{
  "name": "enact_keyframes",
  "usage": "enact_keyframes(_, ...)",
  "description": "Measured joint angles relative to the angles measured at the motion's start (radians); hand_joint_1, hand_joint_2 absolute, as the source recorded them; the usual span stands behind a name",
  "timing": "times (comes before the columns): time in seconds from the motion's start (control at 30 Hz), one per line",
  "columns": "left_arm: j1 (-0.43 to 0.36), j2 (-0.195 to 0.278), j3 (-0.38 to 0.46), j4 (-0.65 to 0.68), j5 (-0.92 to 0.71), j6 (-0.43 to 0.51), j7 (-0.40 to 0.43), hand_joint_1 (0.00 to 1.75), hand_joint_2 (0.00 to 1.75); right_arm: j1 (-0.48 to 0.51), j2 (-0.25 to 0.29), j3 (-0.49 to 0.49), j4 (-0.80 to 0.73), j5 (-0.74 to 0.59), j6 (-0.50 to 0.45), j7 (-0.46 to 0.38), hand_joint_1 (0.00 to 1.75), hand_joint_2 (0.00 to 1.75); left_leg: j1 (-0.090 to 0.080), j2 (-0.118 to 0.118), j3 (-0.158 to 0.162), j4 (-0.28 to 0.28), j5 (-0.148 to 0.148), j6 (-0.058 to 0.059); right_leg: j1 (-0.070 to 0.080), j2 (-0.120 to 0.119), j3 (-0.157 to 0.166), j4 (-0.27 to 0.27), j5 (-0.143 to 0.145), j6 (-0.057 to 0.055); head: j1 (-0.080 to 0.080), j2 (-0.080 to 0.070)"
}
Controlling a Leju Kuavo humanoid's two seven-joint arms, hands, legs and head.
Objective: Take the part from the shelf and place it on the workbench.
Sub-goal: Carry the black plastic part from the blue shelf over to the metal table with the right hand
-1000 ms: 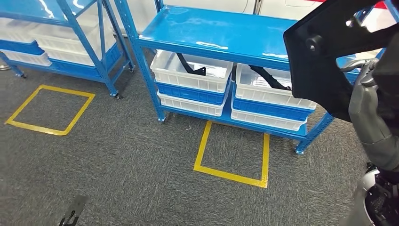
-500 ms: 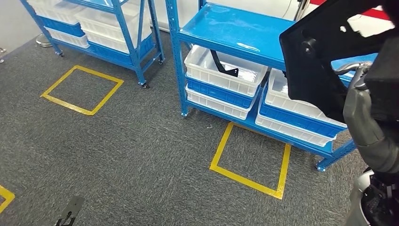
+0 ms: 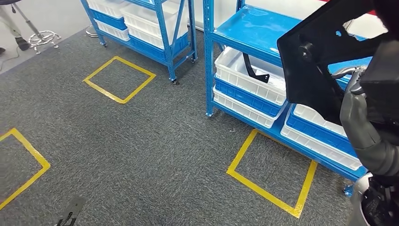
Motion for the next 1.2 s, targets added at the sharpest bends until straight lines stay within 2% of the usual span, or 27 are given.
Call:
enact_keyframes(0.07, -0.003, 0.0, 0.0, 0.0, -0.002, 0.002, 0.0, 0.0, 1.75, 0.008, -0.001, -0.001, 0.0, -0.009, 0.003, -0.002, 1.75, 1.75, -0.001, 0.061, -0.053, 0.123, -0.066, -0.011, 0.002, -0.026, -0.001, -0.001, 0.001, -0.006, -0.004, 0.0)
enact_keyframes(0.13, -0.004, -0.002, -0.001, 0.0, -0.006, 0.003, 0.0, 0.0, 1.75, 0.019, -0.002, -0.003, 0.0, -0.02, 0.006, -0.002, 1.75, 1.75, 0.002, 0.077, -0.103, 0.242, -0.112, -0.017, 0.004, -0.054, -0.001, 0.0, 0.001, -0.007, -0.005, 0.0)
enact_keyframes(0.17, -0.003, -0.003, -0.001, 0.0, -0.008, 0.004, 0.001, 0.0, 1.75, 0.024, -0.003, -0.004, 0.0, -0.023, 0.007, -0.001, 1.75, 1.75, 0.003, 0.08, -0.106, 0.257, -0.111, -0.017, 0.004, -0.066, -0.002, 0.0, 0.0, -0.007, -0.005, 0.0)
enact_keyframes(0.2, -0.003, -0.003, -0.001, 0.0, -0.01, 0.004, 0.002, 0.0, 1.75, 0.028, -0.003, -0.005, -0.001, -0.027, 0.007, -0.001, 1.75, 1.75, 0.003, 0.084, -0.086, 0.226, -0.092, -0.016, 0.004, -0.079, -0.002, 0.0, 0.0, -0.006, -0.005, 0.0)
enact_keyframes(0.23, -0.003, -0.003, 0.0, 0.0, -0.011, 0.004, 0.002, 0.0, 1.75, 0.03, -0.004, -0.007, -0.001, -0.029, 0.008, -0.001, 1.75, 1.75, 0.002, 0.094, -0.048, 0.161, -0.062, -0.014, 0.004, -0.09, -0.001, 0.0, 0.0, -0.006, -0.005, 0.0)
enact_keyframes(0.3, -0.006, -0.003, 0.0, 0.0, -0.012, 0.004, 0.003, 0.0, 1.75, 0.033, -0.006, -0.012, -0.002, -0.032, 0.01, -0.002, 1.75, 1.75, -0.006, 0.138, 0.031, 0.013, -0.015, -0.004, 0.008, -0.113, 0.001, 0.0, -0.002, -0.002, -0.005, 0.0)
enact_keyframes(0.37, -0.009, -0.003, 0.0, 0.0, -0.012, 0.005, 0.006, 0.0, 1.75, 0.037, -0.009, -0.015, -0.002, -0.035, 0.017, -0.005, 1.75, 1.75, -0.017, 0.159, 0.055, -0.046, -0.004, 0.009, 0.013, -0.133, 0.001, 0.0, -0.003, 0.005, -0.004, 0.0)
enact_keyframes(0.43, -0.005, -0.003, 0.0, 0.0, -0.012, 0.004, 0.01, 0.0, 1.75, 0.044, -0.011, -0.017, -0.002, -0.037, 0.023, -0.008, 1.75, 1.75, -0.018, 0.136, 0.05, -0.05, 0.003, 0.02, 0.014, -0.15, 0.002, -0.002, -0.005, 0.015, -0.003, 0.0)
enact_keyframes(0.47, -0.002, -0.003, 0.0, 0.0, -0.012, 0.004, 0.012, 0.0, 1.75, 0.047, -0.012, -0.018, -0.002, -0.038, 0.025, -0.01, 1.75, 1.75, -0.016, 0.124, 0.05, -0.053, 0.007, 0.026, 0.013, -0.141, 0.001, 0.004, -0.014, 0.019, -0.003, 0.0)
enact_keyframes(0.5, -0.001, -0.003, 0.0, 0.0, -0.012, 0.004, 0.013, 0.0, 1.75, 0.05, -0.013, -0.02, -0.002, -0.038, 0.026, -0.012, 1.75, 1.75, -0.014, 0.112, 0.05, -0.056, 0.011, 0.033, 0.012, -0.12, -0.007, 0.028, -0.033, 0.023, -0.003, 0.0)
enact_keyframes(0.57, -0.001, -0.004, 0.0, 0.0, -0.012, 0.004, 0.013, 0.0, 1.75, 0.059, -0.016, -0.026, -0.002, -0.041, 0.028, -0.017, 1.75, 1.75, -0.011, 0.089, 0.051, -0.059, 0.017, 0.043, 0.009, -0.061, -0.052, 0.139, -0.099, 0.024, -0.002, 0.0)
enact_keyframes(0.6, -0.003, -0.004, 0.0, 0.0, -0.012, 0.004, 0.013, 0.0, 1.75, 0.064, -0.017, -0.028, -0.002, -0.041, 0.03, -0.02, 1.75, 1.75, -0.011, 0.077, 0.05, -0.059, 0.018, 0.046, 0.009, -0.044, -0.085, 0.213, -0.132, 0.023, -0.001, 0.0)
enact_keyframes(0.63, -0.002, -0.005, 0.0, 0.0, -0.012, 0.004, 0.013, 0.0, 1.75, 0.07, -0.018, -0.03, -0.002, -0.042, 0.033, -0.021, 1.75, 1.75, -0.011, 0.063, 0.05, -0.059, 0.018, 0.046, 0.01, -0.035, -0.113, 0.271, -0.151, 0.023, -0.001, 0.0)
enact_keyframes(0.67, -0.002, -0.005, 0.0, 0.0, -0.012, 0.004, 0.012, 0.0, 1.75, 0.074, -0.018, -0.03, -0.002, -0.043, 0.036, -0.023, 1.75, 1.75, -0.011, 0.049, 0.05, -0.058, 0.019, 0.046, 0.01, -0.031, -0.125, 0.297, -0.151, 0.024, -0.001, 0.0)
enact_keyframes(0.7, -0.001, -0.005, 0.0, 0.0, -0.012, 0.004, 0.012, 0.0, 1.75, 0.077, -0.018, -0.03, -0.002, -0.043, 0.039, -0.024, 1.75, 1.75, -0.01, 0.034, 0.05, -0.057, 0.019, 0.046, 0.009, -0.029, -0.12, 0.283, -0.133, 0.025, -0.001, 0.0)
enact_keyframes(0.73, 0.0, -0.005, 0.0, 0.0, -0.012, 0.004, 0.011, 0.0, 1.75, 0.079, -0.018, -0.03, -0.002, -0.043, 0.041, -0.026, 1.75, 1.75, -0.009, 0.02, 0.051, -0.055, 0.019, 0.045, 0.007, -0.021, -0.095, 0.231, -0.1, 0.025, -0.001, 0.0)
enact_keyframes(0.8, -0.001, -0.005, 0.0, 0.0, -0.013, 0.004, 0.011, 0.0, 1.75, 0.08, -0.018, -0.03, -0.002, -0.042, 0.043, -0.029, 1.75, 1.75, -0.007, -0.008, 0.047, -0.047, 0.017, 0.04, -0.001, 0.036, -0.029, 0.088, -0.035, 0.025, -0.001, 0.0)
enact_keyframes(0.87, -0.004, -0.005, 0.0, 0.0, -0.013, 0.003, 0.011, 0.0, 1.75, 0.082, -0.019, -0.031, -0.002, -0.039, 0.044, -0.032, 1.75, 1.75, -0.005, -0.035, 0.034, -0.041, 0.019, 0.028, -0.005, 0.082, 0.002, 0.013, -0.013, 0.023, -0.001, 0.0)
enact_keyframes(0.9, -0.004, -0.005, 0.0, 0.001, -0.013, 0.003, 0.011, 0.0, 1.75, 0.083, -0.019, -0.031, -0.002, -0.037, 0.045, -0.033, 1.75, 1.75, -0.002, -0.049, 0.027, -0.04, 0.022, 0.02, -0.002, 0.079, 0.003, 0.006, -0.013, 0.019, -0.001, 0.0)
enact_keyframes(0.93, -0.002, -0.004, 0.0, 0.001, -0.013, 0.002, 0.011, 0.0, 1.75, 0.083, -0.019, -0.031, -0.002, -0.036, 0.047, -0.034, 1.75, 1.75, 0.002, -0.064, 0.022, -0.042, 0.026, 0.013, -0.002, 0.063, 0.002, 0.005, -0.011, 0.014, -0.001, 0.0)
enact_keyframes(0.97, 0.002, -0.004, 0.0, 0.001, -0.013, 0.002, 0.011, 0.0, 1.75, 0.082, -0.019, -0.031, -0.002, -0.034, 0.049, -0.034, 1.75, 1.75, 0.003, -0.06, 0.017, -0.038, 0.025, 0.008, -0.001, 0.048, 0.003, 0.001, -0.009, 0.008, -0.001, 0.0)
enact_keyframes(1.03, 0.004, -0.003, 0.0, 0.001, -0.014, 0.001, 0.011, 0.0, 1.75, 0.081, -0.018, -0.031, -0.002, -0.032, 0.053, -0.036, 1.75, 1.75, 0.002, -0.007, -0.015, 0.02, -0.007, -0.002, -0.003, 0.017, 0.007, -0.005, -0.005, -0.002, -0.004, 0.0)
enact_keyframes(1.07, 0.003, -0.002, 0.0, 0.001, -0.014, 0.0, 0.011, 0.0, 1.75, 0.081, -0.018, -0.031, -0.002, -0.031, 0.054, -0.037, 1.75, 1.75, 0.002, 0.031, -0.044, 0.081, -0.037, -0.007, -0.002, 0.001, 0.009, -0.006, -0.005, -0.004, -0.006, 0.0)
enact_keyframes(1.1, 0.0, -0.002, -0.001, 0.001, -0.015, 0.0, 0.01, 0.0, 1.75, 0.082, -0.017, -0.031, -0.002, -0.029, 0.056, -0.039, 1.75, 1.75, 0.004, 0.057, -0.079, 0.153, -0.068, -0.013, -0.001, -0.016, 0.009, -0.006, -0.005, -0.006, -0.009, 0.0)
enact_keyframes(1.13, -0.001, -0.002, -0.001, 0.001, -0.016, -0.001, 0.01, 0.0, 1.75, 0.083, -0.017, -0.031, -0.002, -0.027, 0.056, -0.04, 1.75, 1.75, 0.007, 0.069, -0.111, 0.218, -0.09, -0.018, -0.001, -0.033, 0.01, -0.006, -0.006, -0.006, -0.009, 0.0)
enact_keyframes(1.17, -0.001, -0.002, -0.001, 0.001, -0.016, -0.001, 0.01, 0.0, 1.75, 0.083, -0.017, -0.031, -0.002, -0.025, 0.057, -0.04, 1.75, 1.75, 0.011, 0.075, -0.127, 0.25, -0.095, -0.022, -0.001, -0.048, 0.01, -0.006, -0.007, -0.006, -0.009, 0.0)
enact_keyframes(1.2, 0.0, -0.002, -0.001, 0.001, -0.016, -0.002, 0.01, 0.0, 1.75, 0.083, -0.016, -0.031, -0.002, -0.023, 0.057, -0.04, 1.75, 1.75, 0.014, 0.08, -0.123, 0.244, -0.084, -0.025, -0.002, -0.063, 0.011, -0.006, -0.009, -0.004, -0.009, 0.0)
